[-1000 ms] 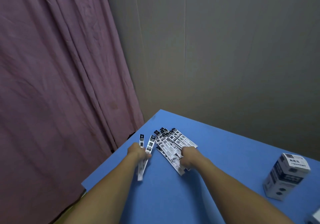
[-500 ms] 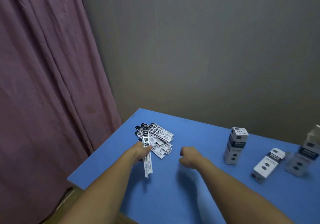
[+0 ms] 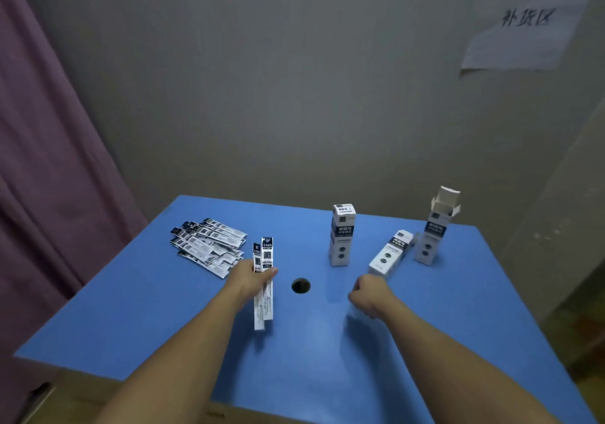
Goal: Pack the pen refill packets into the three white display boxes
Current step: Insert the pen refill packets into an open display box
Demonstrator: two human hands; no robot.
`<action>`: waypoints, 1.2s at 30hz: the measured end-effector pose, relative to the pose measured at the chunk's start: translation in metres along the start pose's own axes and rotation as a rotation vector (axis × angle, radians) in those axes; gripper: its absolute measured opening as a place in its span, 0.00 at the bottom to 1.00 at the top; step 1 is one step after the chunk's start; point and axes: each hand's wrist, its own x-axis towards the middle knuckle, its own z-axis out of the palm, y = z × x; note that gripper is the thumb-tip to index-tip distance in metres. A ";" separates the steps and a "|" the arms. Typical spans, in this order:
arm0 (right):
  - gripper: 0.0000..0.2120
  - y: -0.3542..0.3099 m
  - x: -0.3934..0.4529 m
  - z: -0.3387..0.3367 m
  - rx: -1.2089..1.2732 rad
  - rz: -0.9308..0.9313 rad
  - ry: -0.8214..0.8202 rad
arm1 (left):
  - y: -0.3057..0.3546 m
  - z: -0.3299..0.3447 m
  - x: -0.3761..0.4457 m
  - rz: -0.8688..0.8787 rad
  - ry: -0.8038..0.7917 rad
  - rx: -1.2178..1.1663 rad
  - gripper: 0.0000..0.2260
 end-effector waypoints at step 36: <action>0.27 0.088 0.114 -0.057 0.443 0.195 0.191 | 0.044 0.062 -0.010 -0.062 0.268 0.050 0.06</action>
